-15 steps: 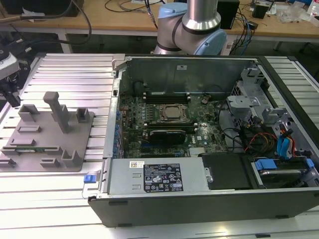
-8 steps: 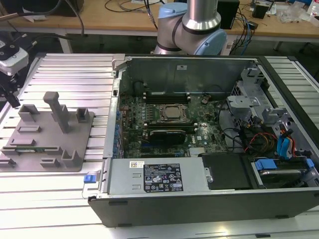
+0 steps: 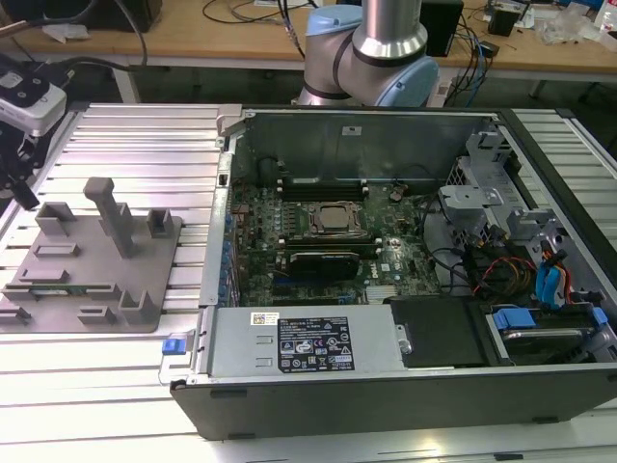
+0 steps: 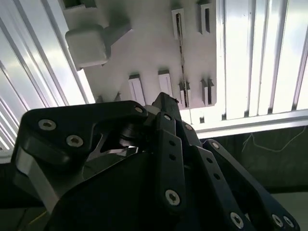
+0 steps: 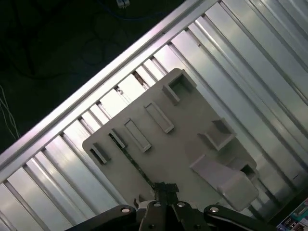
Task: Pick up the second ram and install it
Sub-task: 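Pick up the second ram and move it above second insertion slot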
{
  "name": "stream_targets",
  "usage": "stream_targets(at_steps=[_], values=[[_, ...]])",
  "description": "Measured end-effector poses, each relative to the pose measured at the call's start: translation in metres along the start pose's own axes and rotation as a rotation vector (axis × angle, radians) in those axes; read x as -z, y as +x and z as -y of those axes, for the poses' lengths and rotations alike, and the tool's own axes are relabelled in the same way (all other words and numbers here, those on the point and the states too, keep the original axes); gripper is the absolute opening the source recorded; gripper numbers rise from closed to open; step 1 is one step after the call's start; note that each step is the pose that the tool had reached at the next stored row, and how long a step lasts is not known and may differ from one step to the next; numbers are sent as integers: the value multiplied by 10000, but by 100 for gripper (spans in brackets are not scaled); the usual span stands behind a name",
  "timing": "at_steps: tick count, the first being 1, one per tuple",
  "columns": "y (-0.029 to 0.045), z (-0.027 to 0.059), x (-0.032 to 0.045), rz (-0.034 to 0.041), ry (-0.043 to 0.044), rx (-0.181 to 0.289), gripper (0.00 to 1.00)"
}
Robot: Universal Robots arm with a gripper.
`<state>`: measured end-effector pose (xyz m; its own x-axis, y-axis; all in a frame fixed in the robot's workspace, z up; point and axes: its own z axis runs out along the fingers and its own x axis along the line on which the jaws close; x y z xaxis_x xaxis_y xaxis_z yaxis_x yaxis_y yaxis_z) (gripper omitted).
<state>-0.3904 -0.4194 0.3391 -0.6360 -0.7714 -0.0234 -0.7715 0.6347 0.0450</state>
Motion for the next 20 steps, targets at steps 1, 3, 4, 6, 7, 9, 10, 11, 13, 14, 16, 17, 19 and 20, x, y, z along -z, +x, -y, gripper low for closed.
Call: stream_targets(at_steps=[1,3,4,6,7,9,10,11,13,14,16,17,19,20], values=[[0,0,-1,-9,-4,185,8],[0,0,-4,-27,-14,593,8],[0,0,-7,-45,-23,985,8],[0,1,-15,-88,-46,1932,8],[0,1,-17,-100,-52,2204,8],[0,1,-20,-120,-62,2629,8],[0,2,-23,-135,-70,2983,8],[0,2,-29,-153,-79,3370,8],[1,2,-42,-190,-99,4179,8],[1,3,-50,-212,-110,4671,8],[1,3,-64,-246,-128,5443,8],[1,4,-68,-259,-134,5726,8],[2,4,-73,-283,-147,6231,8],[2,3,-73,-283,-147,6235,8]])
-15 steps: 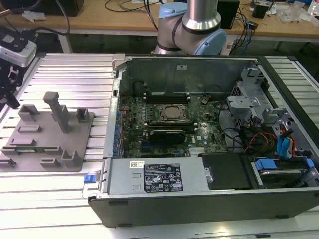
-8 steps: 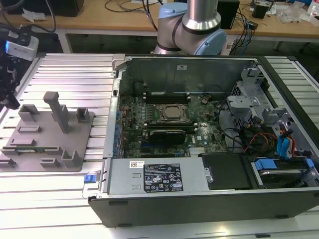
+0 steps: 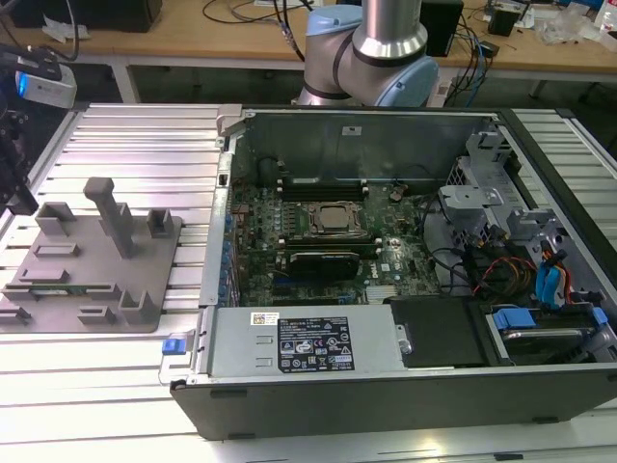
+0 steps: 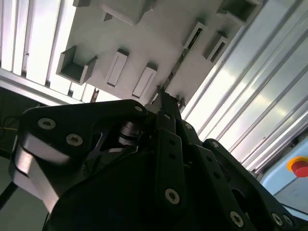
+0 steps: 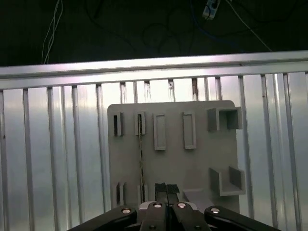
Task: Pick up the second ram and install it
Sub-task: 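Pick up the second ram and move it above second insertion slot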
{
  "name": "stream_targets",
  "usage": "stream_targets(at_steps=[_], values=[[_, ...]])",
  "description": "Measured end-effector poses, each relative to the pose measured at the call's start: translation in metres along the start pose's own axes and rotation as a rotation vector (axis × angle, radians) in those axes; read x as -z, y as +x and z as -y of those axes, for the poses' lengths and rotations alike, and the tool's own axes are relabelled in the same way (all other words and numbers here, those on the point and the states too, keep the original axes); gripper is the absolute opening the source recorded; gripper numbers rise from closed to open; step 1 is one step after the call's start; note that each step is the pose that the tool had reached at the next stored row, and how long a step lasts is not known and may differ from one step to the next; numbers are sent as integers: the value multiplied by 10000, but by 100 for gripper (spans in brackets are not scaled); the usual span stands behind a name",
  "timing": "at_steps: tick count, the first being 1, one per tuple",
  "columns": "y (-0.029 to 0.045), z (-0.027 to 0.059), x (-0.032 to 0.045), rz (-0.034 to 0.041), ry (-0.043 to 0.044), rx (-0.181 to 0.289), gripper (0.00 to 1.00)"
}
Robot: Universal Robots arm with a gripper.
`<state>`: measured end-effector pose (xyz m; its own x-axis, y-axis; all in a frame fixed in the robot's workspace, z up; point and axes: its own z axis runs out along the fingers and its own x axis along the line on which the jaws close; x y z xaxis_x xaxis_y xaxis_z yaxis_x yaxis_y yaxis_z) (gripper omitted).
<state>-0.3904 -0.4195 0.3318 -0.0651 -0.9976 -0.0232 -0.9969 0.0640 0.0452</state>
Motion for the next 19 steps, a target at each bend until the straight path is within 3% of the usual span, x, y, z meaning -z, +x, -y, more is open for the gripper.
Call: stream_targets(at_steps=[8,19], values=[[6,3,-60,0,1,4,8],[22,7,-204,-1,1,5,8]])
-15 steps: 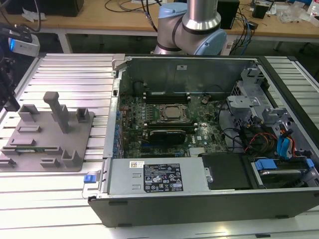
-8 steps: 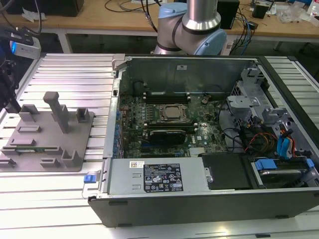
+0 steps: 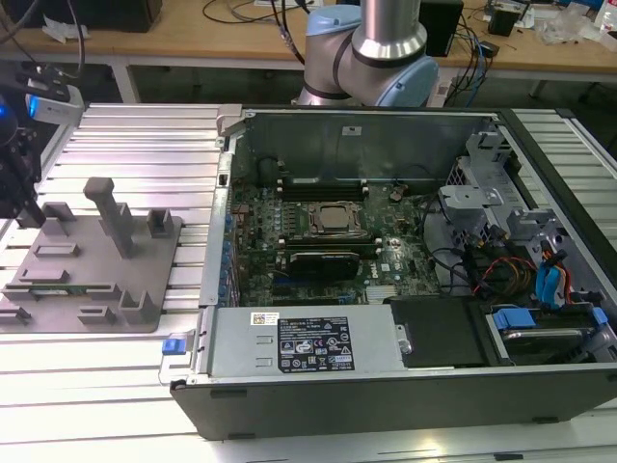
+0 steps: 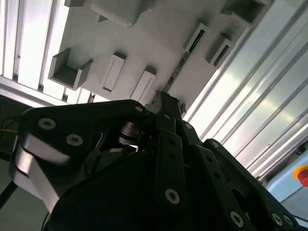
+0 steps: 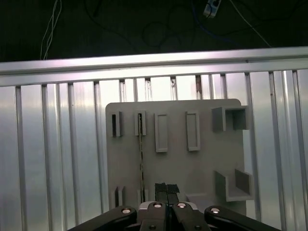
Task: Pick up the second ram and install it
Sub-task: 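Pick up the second ram and move it above second insertion slot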
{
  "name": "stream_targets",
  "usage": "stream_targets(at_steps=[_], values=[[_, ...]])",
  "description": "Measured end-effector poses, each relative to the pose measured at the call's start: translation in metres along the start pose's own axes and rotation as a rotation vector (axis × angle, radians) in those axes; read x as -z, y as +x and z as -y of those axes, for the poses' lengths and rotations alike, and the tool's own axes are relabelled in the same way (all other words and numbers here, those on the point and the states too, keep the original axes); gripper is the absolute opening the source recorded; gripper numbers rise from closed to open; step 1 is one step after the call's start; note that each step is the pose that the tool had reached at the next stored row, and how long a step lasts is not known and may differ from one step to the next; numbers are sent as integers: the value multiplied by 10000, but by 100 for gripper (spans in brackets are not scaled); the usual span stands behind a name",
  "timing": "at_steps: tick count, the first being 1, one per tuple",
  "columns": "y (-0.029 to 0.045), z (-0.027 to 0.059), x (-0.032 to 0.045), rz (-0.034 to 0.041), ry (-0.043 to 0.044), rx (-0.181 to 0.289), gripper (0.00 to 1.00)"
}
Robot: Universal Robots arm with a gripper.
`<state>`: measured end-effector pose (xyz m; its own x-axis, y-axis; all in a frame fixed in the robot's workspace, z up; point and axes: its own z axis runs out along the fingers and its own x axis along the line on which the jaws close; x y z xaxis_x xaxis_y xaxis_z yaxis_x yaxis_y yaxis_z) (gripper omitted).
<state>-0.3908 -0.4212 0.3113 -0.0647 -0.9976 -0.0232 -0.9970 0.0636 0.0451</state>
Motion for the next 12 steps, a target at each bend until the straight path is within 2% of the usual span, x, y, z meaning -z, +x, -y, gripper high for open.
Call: stream_targets(at_steps=[12], values=[[20,-10,-124,1,1,0,8]])
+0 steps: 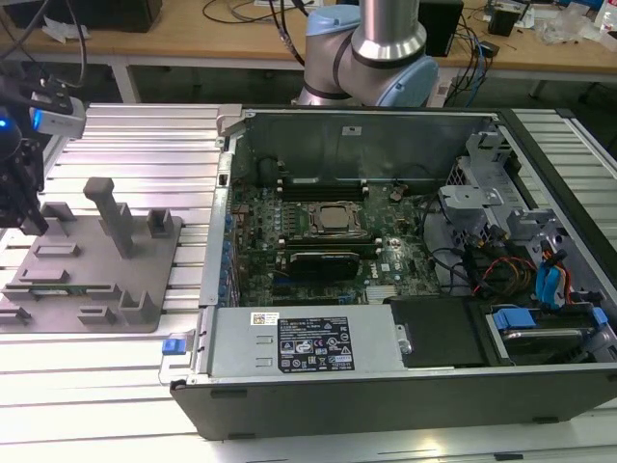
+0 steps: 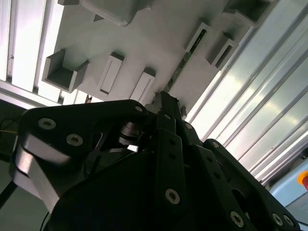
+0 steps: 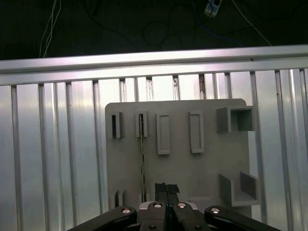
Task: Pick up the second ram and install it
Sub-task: 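Pick up the second ram and move it above second insertion slot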
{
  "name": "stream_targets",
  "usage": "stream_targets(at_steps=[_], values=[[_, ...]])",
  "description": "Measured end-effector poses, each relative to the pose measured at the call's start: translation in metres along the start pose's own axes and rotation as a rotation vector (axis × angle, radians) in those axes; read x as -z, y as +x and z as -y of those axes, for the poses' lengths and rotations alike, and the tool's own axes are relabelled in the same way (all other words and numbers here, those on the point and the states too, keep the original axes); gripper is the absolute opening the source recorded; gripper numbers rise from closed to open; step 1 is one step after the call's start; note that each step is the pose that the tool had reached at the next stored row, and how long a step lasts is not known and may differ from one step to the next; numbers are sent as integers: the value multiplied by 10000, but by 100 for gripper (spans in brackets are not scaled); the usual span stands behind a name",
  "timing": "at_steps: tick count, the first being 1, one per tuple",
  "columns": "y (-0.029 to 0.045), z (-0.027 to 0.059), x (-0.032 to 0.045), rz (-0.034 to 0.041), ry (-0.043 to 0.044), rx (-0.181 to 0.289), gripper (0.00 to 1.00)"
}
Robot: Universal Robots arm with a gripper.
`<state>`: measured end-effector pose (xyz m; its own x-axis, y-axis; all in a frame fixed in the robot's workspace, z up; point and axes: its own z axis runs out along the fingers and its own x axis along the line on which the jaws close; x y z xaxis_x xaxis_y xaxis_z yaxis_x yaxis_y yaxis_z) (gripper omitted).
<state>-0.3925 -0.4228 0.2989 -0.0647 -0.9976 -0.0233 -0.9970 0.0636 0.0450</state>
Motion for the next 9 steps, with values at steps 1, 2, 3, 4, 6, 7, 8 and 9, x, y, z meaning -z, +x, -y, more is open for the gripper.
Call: stream_targets(at_steps=[1,2,3,4,6,7,8,9], values=[[1,-2,-9,0,-1,0,8],[1,-3,-16,0,0,0,8],[2,-5,-27,0,-1,0,8],[2,-8,-36,-1,-2,0,8],[4,-13,-56,1,0,0,8],[4,-16,-63,-1,-1,0,8],[5,-20,-76,0,0,0,8],[9,-29,-110,-1,-1,1,8]])
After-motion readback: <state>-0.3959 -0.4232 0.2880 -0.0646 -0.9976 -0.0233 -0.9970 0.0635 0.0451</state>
